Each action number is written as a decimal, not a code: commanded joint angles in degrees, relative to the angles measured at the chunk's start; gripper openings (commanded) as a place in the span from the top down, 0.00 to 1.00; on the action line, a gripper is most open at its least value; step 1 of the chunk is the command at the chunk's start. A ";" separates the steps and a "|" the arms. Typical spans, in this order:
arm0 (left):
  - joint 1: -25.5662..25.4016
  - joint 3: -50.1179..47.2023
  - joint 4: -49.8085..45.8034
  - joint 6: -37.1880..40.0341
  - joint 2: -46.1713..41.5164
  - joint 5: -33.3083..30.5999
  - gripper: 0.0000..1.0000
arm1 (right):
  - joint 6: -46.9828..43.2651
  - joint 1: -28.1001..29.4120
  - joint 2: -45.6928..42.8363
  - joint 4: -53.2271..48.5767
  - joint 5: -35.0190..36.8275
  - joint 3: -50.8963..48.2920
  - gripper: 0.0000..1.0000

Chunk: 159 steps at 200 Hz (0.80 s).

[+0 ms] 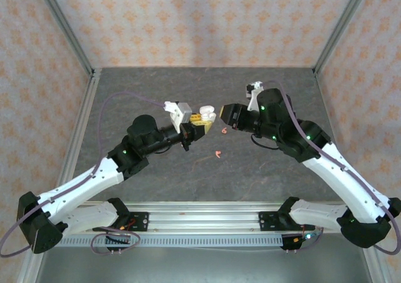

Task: Insert the wireless bluetooth earbuds into the charging case

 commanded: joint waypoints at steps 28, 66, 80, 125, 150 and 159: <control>-0.15 -0.13 1.46 -0.26 -1.37 0.69 1.00 | 3.10 -0.15 1.06 5.88 -8.25 -0.54 0.73; -0.15 0.23 -0.22 0.29 -1.43 -1.25 1.00 | 4.36 -0.15 1.77 6.06 -9.84 -1.04 0.76; -0.15 0.17 -0.57 0.33 -1.35 -1.88 1.00 | 4.40 -0.15 1.60 5.39 -9.26 -1.21 0.76; -0.19 -0.11 -1.04 0.15 -1.08 -3.57 1.00 | 2.97 -0.07 0.99 3.13 -7.11 -0.52 0.74; -0.15 -0.12 -1.12 0.06 -0.91 -3.94 1.00 | 2.38 -0.07 0.20 2.34 -5.56 -0.31 0.70; -0.15 -0.12 -1.12 -0.07 -0.91 -3.96 1.00 | 2.18 -0.07 -0.14 2.27 -5.09 -0.28 0.69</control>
